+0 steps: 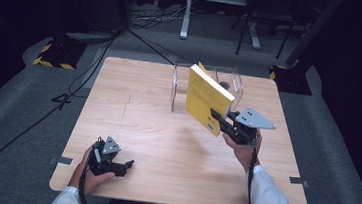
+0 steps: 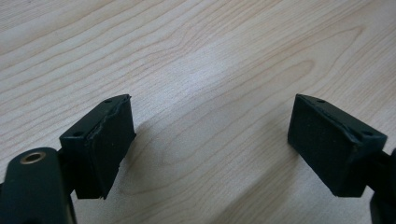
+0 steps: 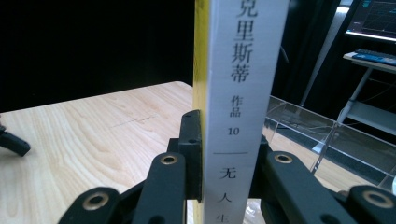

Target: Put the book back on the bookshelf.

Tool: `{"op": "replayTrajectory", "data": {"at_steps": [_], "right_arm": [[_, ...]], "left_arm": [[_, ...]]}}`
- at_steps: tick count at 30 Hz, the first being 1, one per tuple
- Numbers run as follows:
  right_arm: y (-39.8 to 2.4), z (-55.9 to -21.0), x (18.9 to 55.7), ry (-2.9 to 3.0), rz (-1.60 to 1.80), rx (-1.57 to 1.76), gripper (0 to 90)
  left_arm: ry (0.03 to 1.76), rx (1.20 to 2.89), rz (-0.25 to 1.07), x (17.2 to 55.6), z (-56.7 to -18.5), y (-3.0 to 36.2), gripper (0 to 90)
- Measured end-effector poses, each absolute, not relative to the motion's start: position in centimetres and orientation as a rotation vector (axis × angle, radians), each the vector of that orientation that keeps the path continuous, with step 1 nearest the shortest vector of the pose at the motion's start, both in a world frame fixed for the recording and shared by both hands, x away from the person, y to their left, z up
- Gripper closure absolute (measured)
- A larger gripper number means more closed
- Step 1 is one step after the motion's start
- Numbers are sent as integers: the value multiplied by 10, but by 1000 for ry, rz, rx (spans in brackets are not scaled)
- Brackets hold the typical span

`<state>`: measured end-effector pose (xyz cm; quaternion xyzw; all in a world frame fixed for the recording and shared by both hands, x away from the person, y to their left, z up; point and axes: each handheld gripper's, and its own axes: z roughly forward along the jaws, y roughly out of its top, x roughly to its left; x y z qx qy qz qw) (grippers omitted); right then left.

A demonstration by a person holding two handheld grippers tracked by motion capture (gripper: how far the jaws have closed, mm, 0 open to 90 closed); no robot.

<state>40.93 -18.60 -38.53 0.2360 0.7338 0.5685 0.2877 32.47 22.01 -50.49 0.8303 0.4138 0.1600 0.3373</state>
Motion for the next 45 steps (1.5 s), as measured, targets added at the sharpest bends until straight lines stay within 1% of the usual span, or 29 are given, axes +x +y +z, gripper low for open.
{"op": "replayTrajectory", "data": {"at_steps": [21, 30, 34, 45], "right_arm": [[-142, -375, 466, 1912, 1465, 734, 764], [-123, -381, 491, 1915, 1436, 784, 764], [-113, -384, 502, 1916, 1415, 805, 764], [-106, -395, 519, 1893, 1375, 877, 764]], "left_arm": [[1068, 2168, 419, 326, -505, 216, 154], [1071, 2171, 410, 326, -505, 215, 159], [1092, 2158, 430, 324, -505, 213, 160], [1074, 2166, 431, 323, -505, 212, 163]]}}
